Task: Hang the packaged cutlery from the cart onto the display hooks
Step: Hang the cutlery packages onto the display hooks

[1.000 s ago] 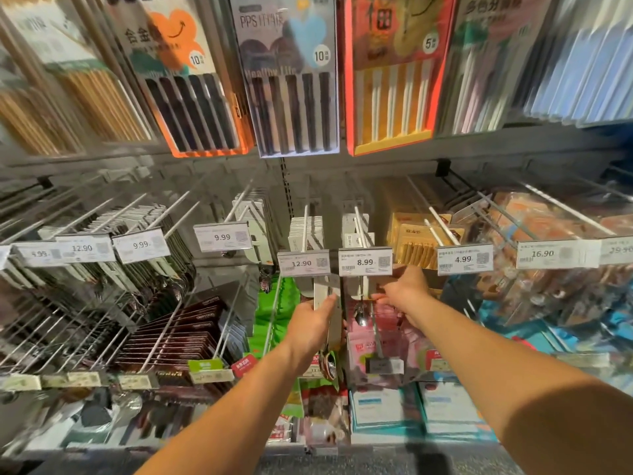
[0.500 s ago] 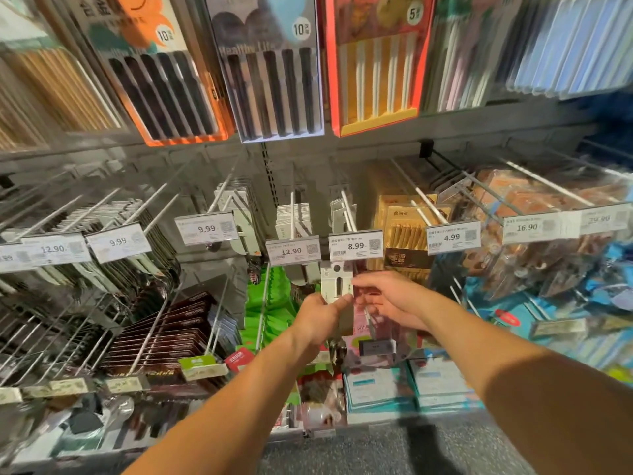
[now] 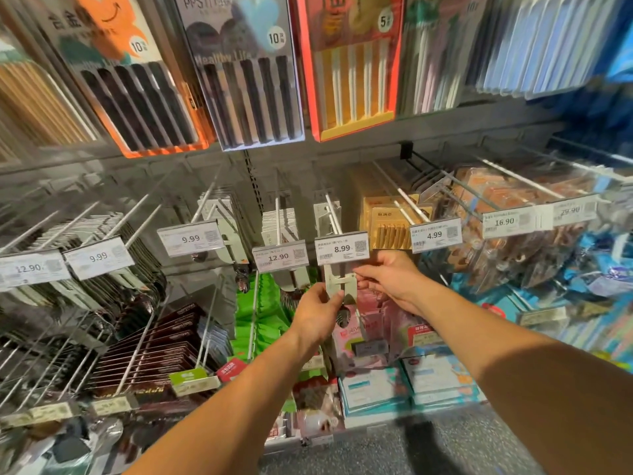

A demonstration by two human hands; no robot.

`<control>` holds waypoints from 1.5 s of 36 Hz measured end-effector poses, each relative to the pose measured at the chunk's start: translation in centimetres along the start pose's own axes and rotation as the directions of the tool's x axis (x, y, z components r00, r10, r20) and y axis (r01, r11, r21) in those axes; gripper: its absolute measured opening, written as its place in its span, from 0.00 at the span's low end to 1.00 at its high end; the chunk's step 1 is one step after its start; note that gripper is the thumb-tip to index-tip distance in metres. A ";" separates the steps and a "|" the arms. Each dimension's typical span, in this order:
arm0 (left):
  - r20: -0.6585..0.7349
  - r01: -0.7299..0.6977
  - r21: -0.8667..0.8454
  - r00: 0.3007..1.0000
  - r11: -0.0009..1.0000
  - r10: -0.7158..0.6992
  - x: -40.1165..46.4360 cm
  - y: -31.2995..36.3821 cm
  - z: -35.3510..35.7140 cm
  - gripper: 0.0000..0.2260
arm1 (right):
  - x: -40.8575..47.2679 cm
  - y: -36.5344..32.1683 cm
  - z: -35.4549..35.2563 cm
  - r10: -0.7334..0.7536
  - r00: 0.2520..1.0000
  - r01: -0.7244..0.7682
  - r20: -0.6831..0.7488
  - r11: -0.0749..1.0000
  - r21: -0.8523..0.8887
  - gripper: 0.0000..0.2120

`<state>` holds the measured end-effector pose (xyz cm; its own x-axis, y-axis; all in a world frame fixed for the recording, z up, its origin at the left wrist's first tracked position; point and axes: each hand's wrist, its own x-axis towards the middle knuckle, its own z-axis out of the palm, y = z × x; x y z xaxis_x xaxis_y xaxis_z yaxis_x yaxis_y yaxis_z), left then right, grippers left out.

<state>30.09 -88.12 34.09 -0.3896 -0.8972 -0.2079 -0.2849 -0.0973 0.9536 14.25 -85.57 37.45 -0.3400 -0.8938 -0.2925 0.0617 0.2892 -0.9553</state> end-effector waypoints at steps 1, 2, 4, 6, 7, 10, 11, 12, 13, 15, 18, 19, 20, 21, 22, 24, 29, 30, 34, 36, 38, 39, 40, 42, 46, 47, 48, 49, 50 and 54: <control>-0.004 0.002 0.008 1.000 1.000 -0.002 0.1 0.0 0.0 0.06 | 0.1 -0.1 0.2 -0.007 1.000 0.006 -0.008 1.000 -0.002 0.07; -0.010 0.006 0.009 1.000 1.000 -0.006 0.2 0.1 0.0 0.07 | 0.1 -0.3 0.3 -0.015 1.000 0.015 -0.015 1.000 -0.006 0.08; -0.018 0.018 0.025 1.000 1.000 -0.018 0.4 0.2 0.0 0.10 | 0.2 -0.6 0.5 -0.037 0.999 0.037 -0.020 0.999 -0.011 0.10; -0.020 0.021 0.042 1.000 0.999 -0.020 0.5 0.2 -0.1 0.12 | 0.2 -0.8 0.6 -0.041 0.999 0.041 -0.014 0.999 -0.015 0.11; -0.017 0.019 0.049 1.000 0.999 -0.018 0.6 0.2 -0.2 0.12 | 0.4 -0.8 0.5 -0.034 0.999 0.034 -0.007 0.999 -0.015 0.11; -0.006 0.006 0.103 1.000 0.995 -0.006 0.8 0.1 -0.3 0.14 | 0.7 -0.3 0.2 0.007 1.000 -0.006 0.015 0.999 -0.045 0.08; 0.008 0.005 0.119 1.000 0.993 -0.006 1.0 -0.1 -0.3 0.14 | 0.8 -0.2 0.1 0.012 1.000 -0.011 0.022 0.998 -0.055 0.08; 0.020 0.006 0.131 1.000 0.991 -0.008 1.0 -0.1 -0.2 0.13 | 0.9 -0.1 0.0 0.015 0.999 -0.013 0.030 0.998 -0.066 0.09; 0.029 0.009 0.135 0.999 0.991 -0.013 1.1 -0.1 -0.2 0.13 | 0.8 -0.1 0.0 0.013 0.999 -0.010 0.036 0.997 -0.070 0.10; 0.044 0.013 0.143 0.999 0.990 -0.020 1.2 -0.2 -0.2 0.14 | 0.8 -0.1 -0.1 0.001 0.999 0.002 0.039 0.998 -0.060 0.10; 0.052 -0.019 0.222 0.999 0.975 0.007 1.0 -0.1 -0.3 0.14 | 0.8 -0.2 -0.2 -0.009 0.999 0.011 0.038 0.999 -0.050 0.11; 0.053 -0.027 0.240 0.999 0.970 0.015 0.9 0.1 -0.4 0.13 | 0.9 -0.2 -0.2 -0.010 0.999 0.012 0.037 0.999 -0.048 0.11; 0.055 -0.027 0.248 0.998 0.968 0.014 0.9 0.2 -0.5 0.14 | 0.9 -0.2 -0.2 -0.009 0.999 0.011 0.034 0.999 -0.051 0.11; 0.057 -0.024 0.255 0.998 0.967 0.009 0.9 0.3 -0.6 0.14 | 1.0 -0.2 -0.2 -0.008 1.000 0.009 0.029 0.999 -0.051 0.10; 0.061 -0.018 0.262 0.998 0.965 0.002 1.1 0.3 -0.6 0.15 | 1.0 -0.3 -0.2 -0.007 1.000 0.008 0.023 0.998 -0.055 0.10; 0.066 0.000 0.242 0.998 0.970 -0.016 1.3 0.3 -0.7 0.16 | 1.2 -0.4 0.0 -0.015 1.000 0.015 -0.003 0.997 -0.071 0.09; 0.022 0.012 0.232 1.000 0.973 -0.017 2.0 -0.1 -0.4 0.15 | 2.0 -0.4 0.4 -0.054 0.995 0.045 -0.079 0.993 -0.113 0.07; 0.009 0.004 0.248 1.000 0.969 -0.006 2.0 -0.1 -0.4 0.14 | 2.1 -0.4 0.3 -0.049 0.996 0.041 -0.072 0.993 -0.107 0.07; 0.015 -0.032 0.301 0.999 0.953 0.029 2.2 -0.5 -0.8 0.14 | 1.8 -0.2 -0.4 0.021 0.999 -0.018 0.039 0.997 -0.078 0.11; 0.037 -0.060 0.365 0.998 0.929 0.049 2.2 -0.8 -1.2 0.14 | 1.4 0.0 -0.9 0.042 0.994 -0.037 0.096 0.998 -0.058 0.13; 0.044 -0.092 0.410 0.996 0.907 0.081 2.1 -1.1 -1.4 0.13 | 1.1 0.1 -1.2 0.049 0.990 -0.048 0.133 0.999 -0.014 0.15; 0.041 -0.114 0.415 0.994 0.903 0.106 2.1 -1.1 -1.4 0.13 | 1.0 0.1 -1.2 0.049 0.989 -0.051 0.138 0.999 0.009 0.15; 0.033 -0.136 0.409 0.990 0.902 0.134 2.0 -1.1 -1.4 0.13 | 0.9 0.0 -1.2 0.046 0.990 -0.050 0.136 0.998 0.029 0.14; 0.010 -0.161 0.377 0.985 0.912 0.170 1.9 -0.9 -1.4 0.13 | 0.8 -0.4 -1.1 0.038 0.993 -0.044 0.113 0.997 0.057 0.12; 0.001 -0.192 0.323 0.979 0.927 0.202 1.6 -0.3 -1.3 0.15 | 0.8 -1.3 -0.5 0.010 0.998 -0.013 0.056 0.998 0.057 0.07; 0.000 -0.192 0.324 0.979 0.926 0.203 1.6 -0.2 -1.3 0.15 | 0.9 -1.4 -0.3 0.001 0.999 -0.004 0.050 0.998 0.058 0.07; 0.001 -0.189 0.321 0.980 0.928 0.199 1.6 -0.2 -1.3 0.15 | 0.9 -1.4 -0.1 -0.004 0.999 0.002 0.039 0.998 0.058 0.07; 0.003 -0.185 0.316 0.981 0.931 0.194 1.6 -0.1 -1.4 0.16 | 0.9 -1.4 0.1 -0.006 1.000 0.005 0.025 0.998 0.061 0.07; 0.006 -0.184 0.316 0.981 0.931 0.192 1.6 -0.1 -1.4 0.16 | 0.8 -1.4 0.2 -0.008 1.000 0.008 0.008 0.998 0.056 0.07; 0.001 -0.182 0.350 0.981 0.919 0.194 1.4 -0.2 -1.4 0.17 | 0.6 -0.9 0.6 -0.018 0.999 0.020 -0.049 0.999 0.048 0.07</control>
<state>30.82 -89.99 33.87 -0.4382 -0.8987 -0.0191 -0.4974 0.2247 0.8379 14.58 -86.56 38.12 -0.3864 -0.8809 -0.2732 0.0995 0.2547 -0.9619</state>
